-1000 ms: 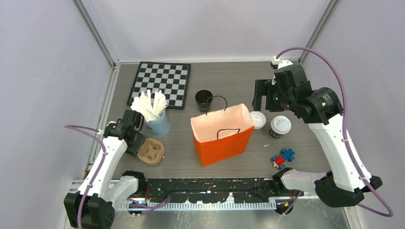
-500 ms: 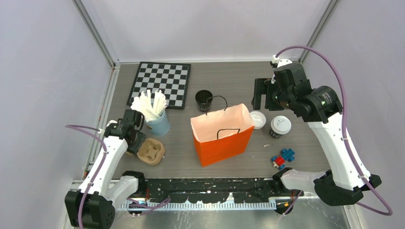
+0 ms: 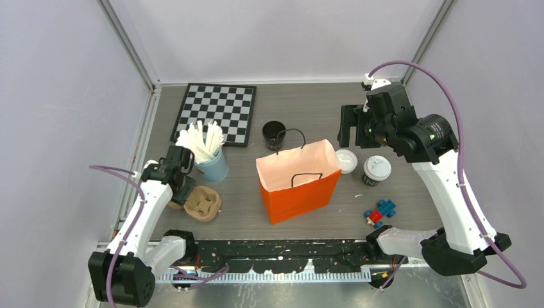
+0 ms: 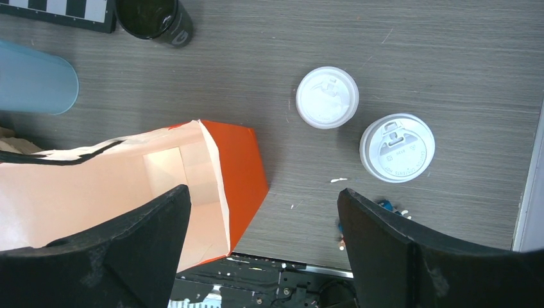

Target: Pack the takeout coffee

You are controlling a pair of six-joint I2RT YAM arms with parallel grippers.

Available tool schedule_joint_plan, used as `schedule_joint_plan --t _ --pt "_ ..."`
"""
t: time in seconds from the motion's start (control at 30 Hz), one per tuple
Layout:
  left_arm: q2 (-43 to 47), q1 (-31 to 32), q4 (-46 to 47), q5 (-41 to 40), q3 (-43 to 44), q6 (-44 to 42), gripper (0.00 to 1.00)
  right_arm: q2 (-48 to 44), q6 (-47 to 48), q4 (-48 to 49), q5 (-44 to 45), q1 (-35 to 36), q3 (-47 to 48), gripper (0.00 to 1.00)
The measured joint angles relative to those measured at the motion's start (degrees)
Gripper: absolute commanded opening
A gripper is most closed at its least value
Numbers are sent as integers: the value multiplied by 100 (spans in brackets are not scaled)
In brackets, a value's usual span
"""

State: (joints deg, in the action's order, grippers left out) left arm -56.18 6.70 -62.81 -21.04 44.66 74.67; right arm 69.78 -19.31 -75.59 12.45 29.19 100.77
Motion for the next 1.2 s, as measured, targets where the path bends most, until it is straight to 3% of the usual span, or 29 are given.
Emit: schedule_joint_plan --t 0.6,1.07,1.2 --pt "-66 -4 140 -44 -133 -111 45 63 61 -22 -4 0 52 89" --pt "-116 -7 179 -15 -136 -269 23 378 50 -103 -225 24 514 89" --pt "-98 -7 7 -33 22 -361 22 378 48 -127 -247 26 520 89"
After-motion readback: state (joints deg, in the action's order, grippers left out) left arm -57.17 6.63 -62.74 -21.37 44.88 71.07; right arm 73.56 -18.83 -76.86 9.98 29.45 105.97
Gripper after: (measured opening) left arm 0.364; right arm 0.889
